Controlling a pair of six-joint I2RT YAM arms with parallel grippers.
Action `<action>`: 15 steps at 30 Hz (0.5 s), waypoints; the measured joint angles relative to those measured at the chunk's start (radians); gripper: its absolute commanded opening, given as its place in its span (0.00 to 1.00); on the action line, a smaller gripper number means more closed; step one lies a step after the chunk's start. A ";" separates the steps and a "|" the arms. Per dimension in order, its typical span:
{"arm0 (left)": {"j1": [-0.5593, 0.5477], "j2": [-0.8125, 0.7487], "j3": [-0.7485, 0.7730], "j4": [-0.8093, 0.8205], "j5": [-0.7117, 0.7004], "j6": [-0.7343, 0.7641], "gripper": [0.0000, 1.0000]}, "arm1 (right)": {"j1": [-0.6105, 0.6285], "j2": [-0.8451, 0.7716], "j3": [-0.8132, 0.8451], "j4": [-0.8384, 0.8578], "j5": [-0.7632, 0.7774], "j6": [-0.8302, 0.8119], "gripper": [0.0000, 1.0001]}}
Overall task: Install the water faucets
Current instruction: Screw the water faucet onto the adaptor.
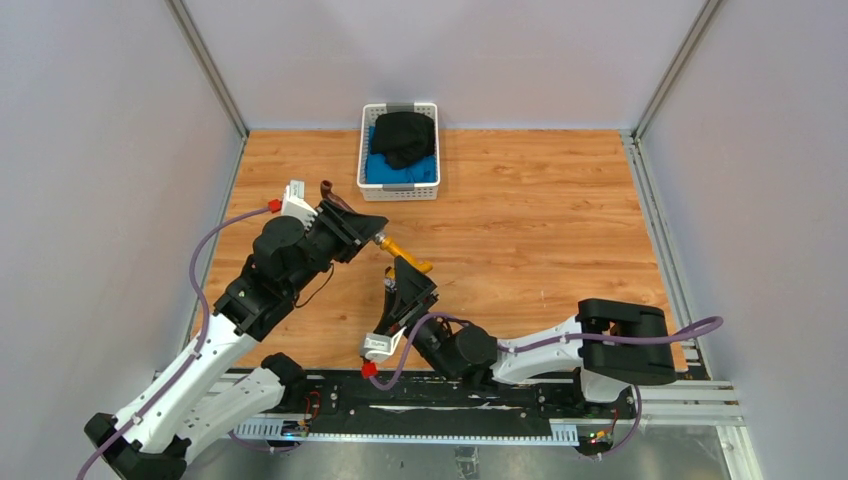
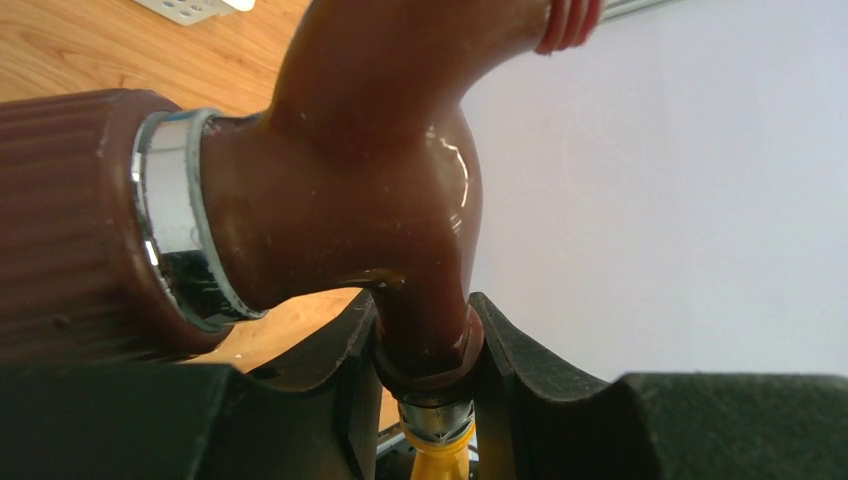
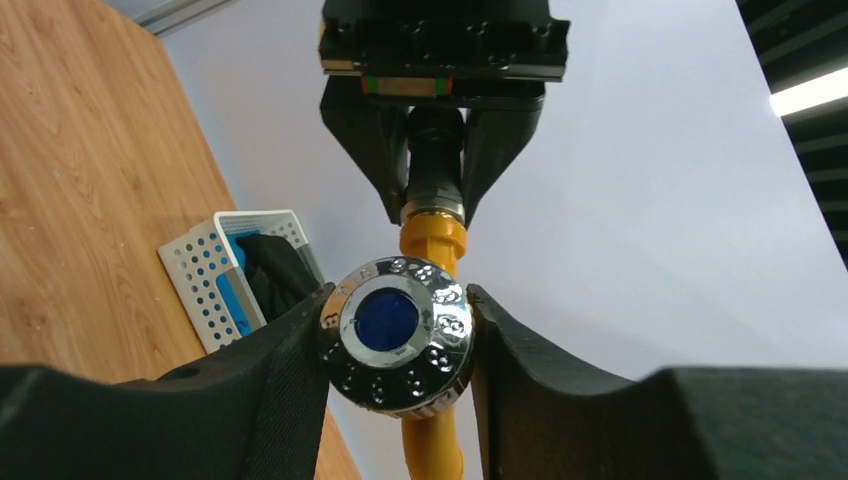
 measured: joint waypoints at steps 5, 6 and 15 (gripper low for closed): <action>0.001 0.000 -0.007 0.002 0.001 -0.002 0.00 | -0.006 0.023 0.019 0.047 0.021 -0.005 0.31; 0.001 -0.001 -0.007 0.003 0.000 -0.002 0.00 | -0.006 0.022 0.019 0.047 0.021 -0.003 0.22; 0.001 -0.003 -0.018 0.028 0.008 -0.002 0.00 | -0.006 -0.035 0.017 0.040 0.055 0.221 0.00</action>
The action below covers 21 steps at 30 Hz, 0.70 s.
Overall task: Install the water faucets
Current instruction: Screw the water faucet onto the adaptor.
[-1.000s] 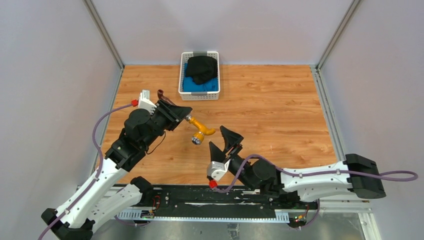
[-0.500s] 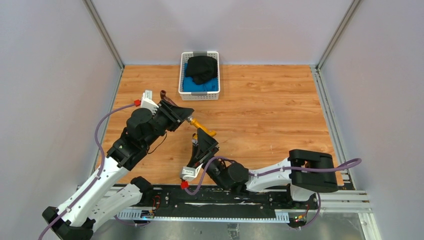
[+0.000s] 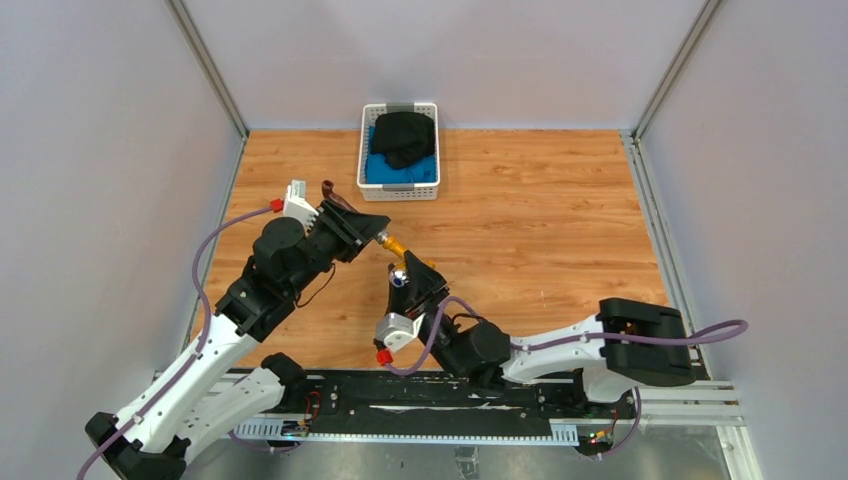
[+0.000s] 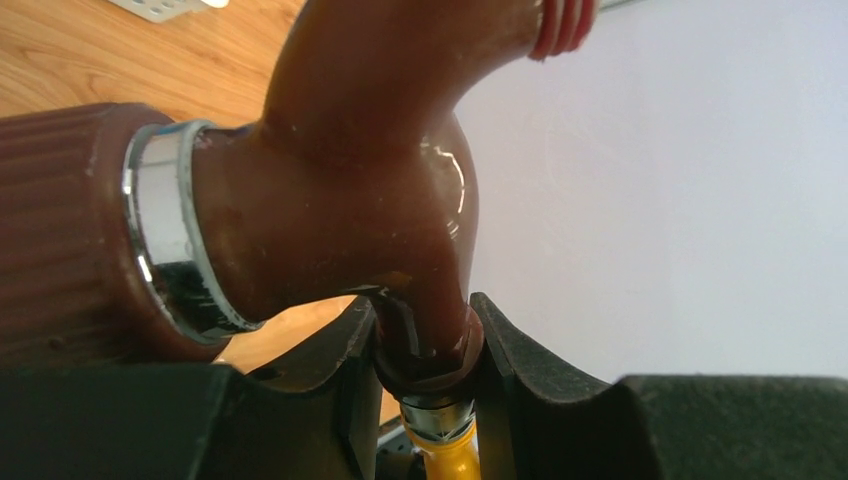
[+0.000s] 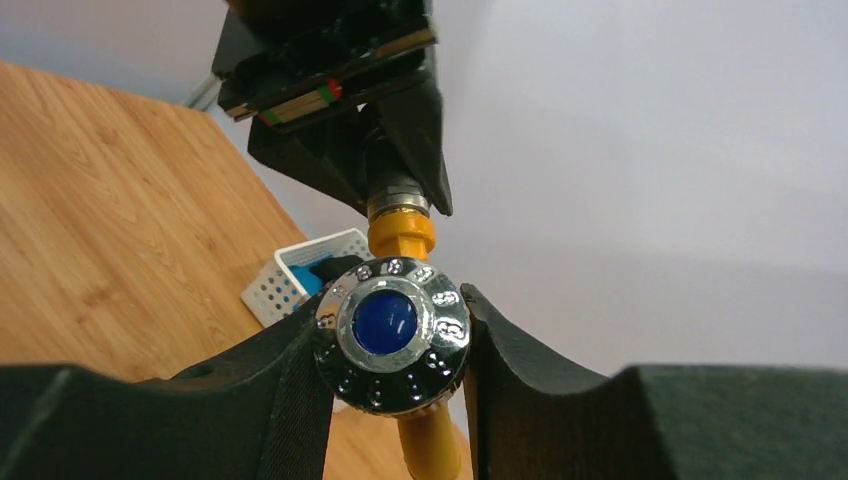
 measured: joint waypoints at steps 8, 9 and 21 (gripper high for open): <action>-0.014 -0.040 -0.055 0.110 0.022 -0.009 0.00 | -0.126 -0.386 -0.016 -0.533 -0.250 0.775 0.00; -0.015 -0.044 -0.065 0.126 0.022 -0.010 0.00 | -0.178 -0.429 -0.017 -0.601 -0.338 0.906 0.00; -0.019 -0.078 -0.181 0.249 0.040 0.014 0.00 | -0.597 -0.489 -0.012 -0.854 -0.938 2.033 0.00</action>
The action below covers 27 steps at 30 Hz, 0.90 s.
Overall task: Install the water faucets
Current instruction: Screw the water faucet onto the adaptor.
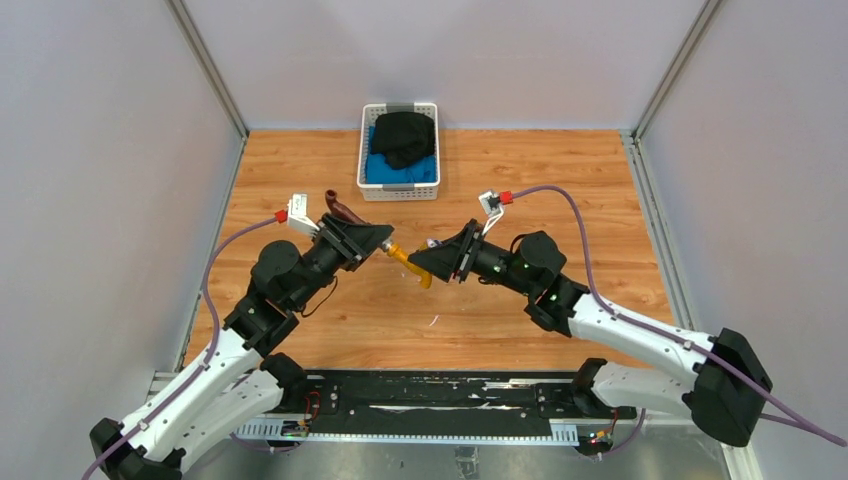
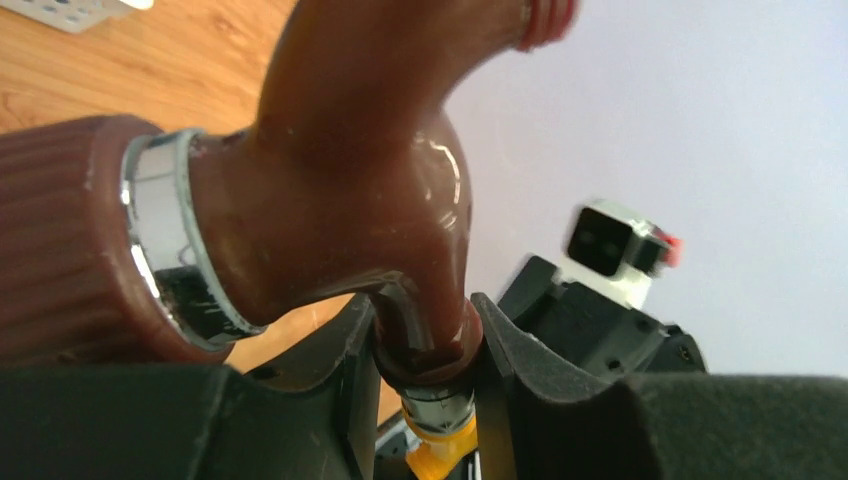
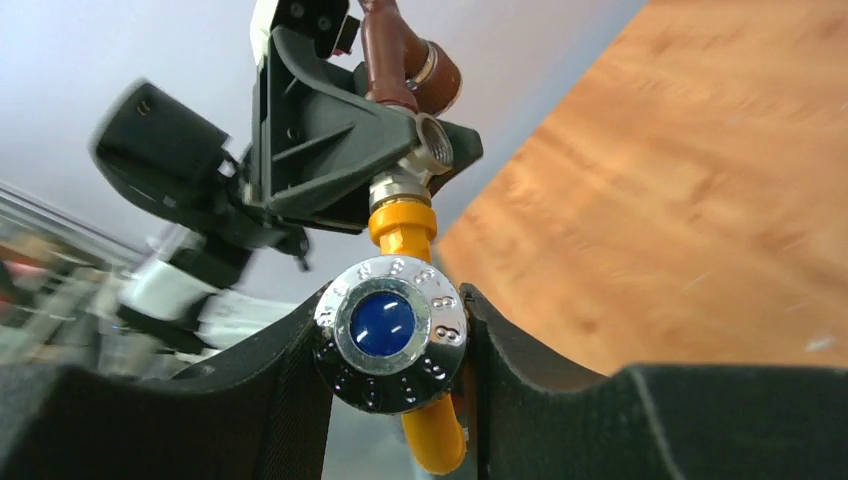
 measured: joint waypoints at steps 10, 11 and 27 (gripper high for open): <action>0.005 -0.060 -0.047 0.029 0.007 0.038 0.00 | -0.103 0.132 -0.088 0.266 -0.186 0.494 0.46; 0.004 -0.061 -0.047 0.029 0.011 0.036 0.00 | -0.104 0.125 -0.088 0.256 -0.192 0.488 0.51; 0.013 -0.082 0.079 -0.168 -0.073 0.023 0.00 | 0.030 -0.390 0.150 -0.492 0.247 -0.479 0.74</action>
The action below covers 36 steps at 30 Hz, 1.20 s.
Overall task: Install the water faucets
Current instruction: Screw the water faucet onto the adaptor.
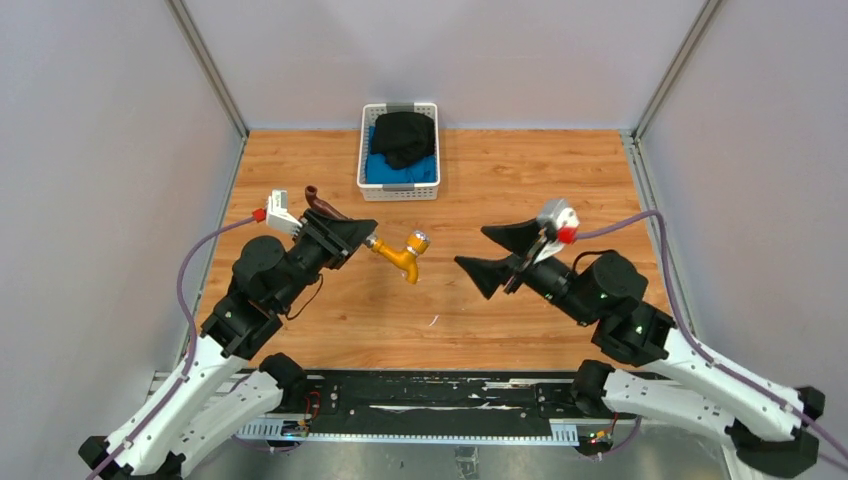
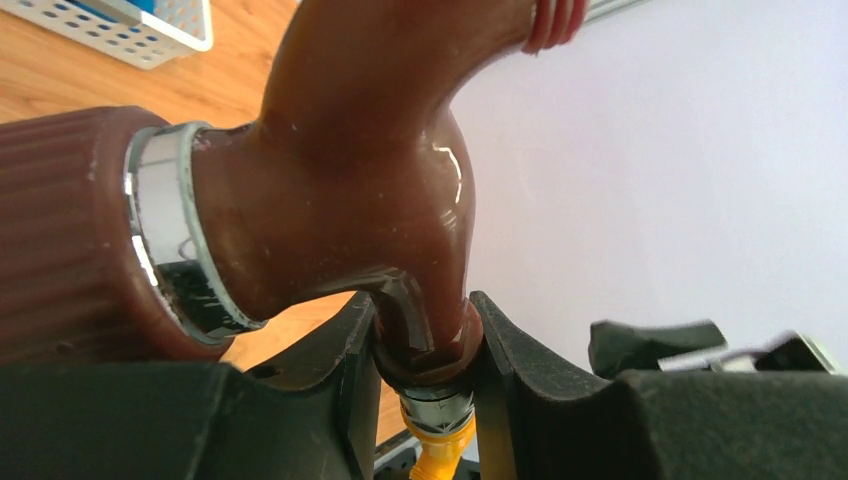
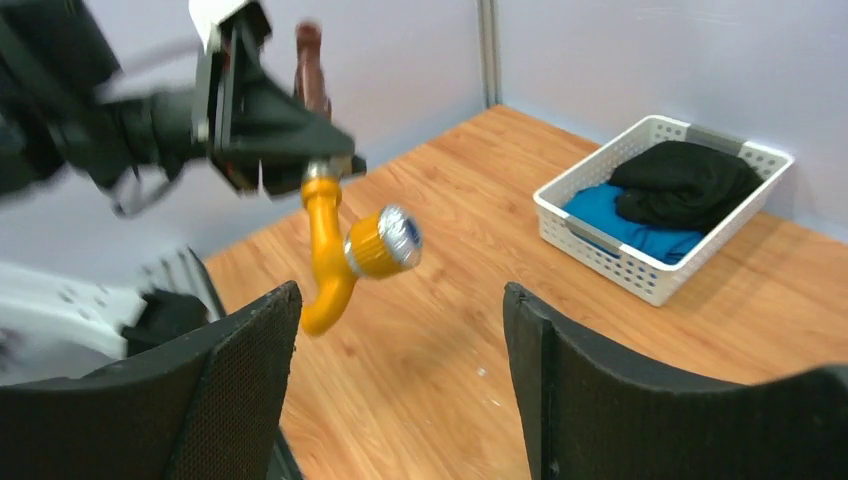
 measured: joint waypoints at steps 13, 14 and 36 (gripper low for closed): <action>0.000 0.121 0.174 -0.298 -0.069 -0.007 0.00 | 0.612 0.347 -0.384 0.644 0.615 -1.411 0.89; 0.000 0.123 0.175 -0.305 -0.069 -0.007 0.00 | 0.615 0.378 -0.394 0.708 0.622 -1.479 0.89; 0.000 0.124 0.177 -0.307 -0.039 0.005 0.00 | 0.577 0.916 -0.212 1.377 0.679 -2.055 0.46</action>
